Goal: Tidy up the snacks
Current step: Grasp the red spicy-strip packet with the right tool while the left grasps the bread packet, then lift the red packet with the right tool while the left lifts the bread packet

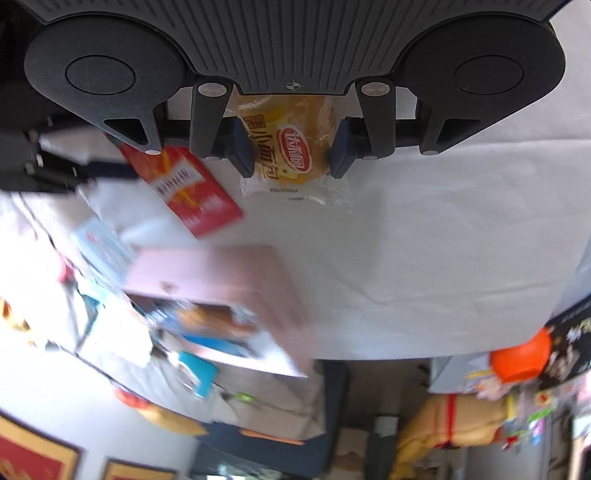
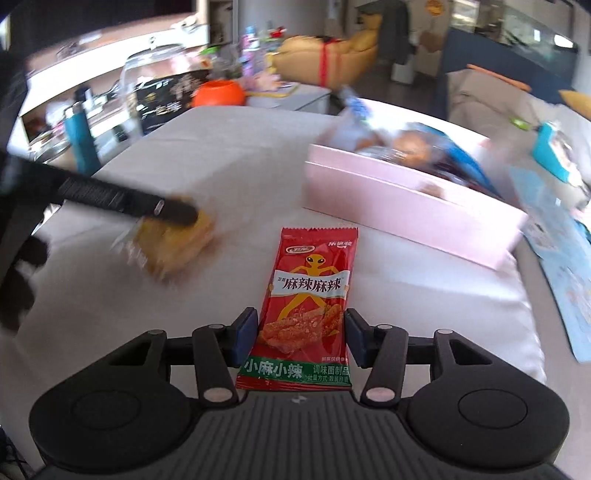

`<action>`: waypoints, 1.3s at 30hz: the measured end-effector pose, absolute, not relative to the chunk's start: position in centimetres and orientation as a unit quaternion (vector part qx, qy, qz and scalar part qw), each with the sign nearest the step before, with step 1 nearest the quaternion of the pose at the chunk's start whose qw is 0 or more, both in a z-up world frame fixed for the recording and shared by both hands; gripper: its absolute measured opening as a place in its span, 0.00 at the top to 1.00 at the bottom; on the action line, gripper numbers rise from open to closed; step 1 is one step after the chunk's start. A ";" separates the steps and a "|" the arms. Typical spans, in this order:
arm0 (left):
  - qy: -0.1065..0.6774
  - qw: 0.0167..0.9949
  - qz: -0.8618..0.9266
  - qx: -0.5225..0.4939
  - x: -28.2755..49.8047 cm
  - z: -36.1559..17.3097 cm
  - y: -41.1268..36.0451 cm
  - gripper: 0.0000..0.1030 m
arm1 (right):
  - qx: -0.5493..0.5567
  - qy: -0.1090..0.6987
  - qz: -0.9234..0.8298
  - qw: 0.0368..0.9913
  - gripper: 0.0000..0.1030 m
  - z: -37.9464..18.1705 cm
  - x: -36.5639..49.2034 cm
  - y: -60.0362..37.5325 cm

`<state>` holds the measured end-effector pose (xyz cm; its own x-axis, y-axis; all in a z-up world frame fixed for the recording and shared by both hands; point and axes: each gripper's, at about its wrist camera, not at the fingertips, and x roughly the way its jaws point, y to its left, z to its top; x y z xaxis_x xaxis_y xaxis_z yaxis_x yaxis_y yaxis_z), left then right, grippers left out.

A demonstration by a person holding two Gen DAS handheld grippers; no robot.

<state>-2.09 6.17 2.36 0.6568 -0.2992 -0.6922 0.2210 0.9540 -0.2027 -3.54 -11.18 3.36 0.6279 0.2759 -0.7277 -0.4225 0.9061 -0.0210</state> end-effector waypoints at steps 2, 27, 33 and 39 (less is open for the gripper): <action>0.386 0.913 -0.135 -0.016 -2.7 2.3 4.8 0.46 | -0.092 0.383 0.183 0.901 0.43 3.0 -3.6 -11.8; 0.408 0.906 -0.115 -0.015 -0.2 1.0 4.1 0.32 | -0.054 0.374 0.165 0.911 0.00 0.4 -3.7 -13.5; 0.398 0.910 -0.114 -0.023 0.0 0.8 4.3 0.38 | -0.067 0.379 0.183 0.905 0.00 0.5 -3.4 -13.5; 0.399 0.909 -0.115 -0.035 -1.2 0.9 4.8 0.39 | -0.066 0.391 0.208 0.894 0.10 1.9 -1.6 -12.8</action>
<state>-1.17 4.84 0.94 0.6549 -0.2380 -0.7173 0.1819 0.9709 -0.1561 -1.64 -12.80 1.90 0.6075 0.3204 -0.7268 -0.4240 0.9046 0.0445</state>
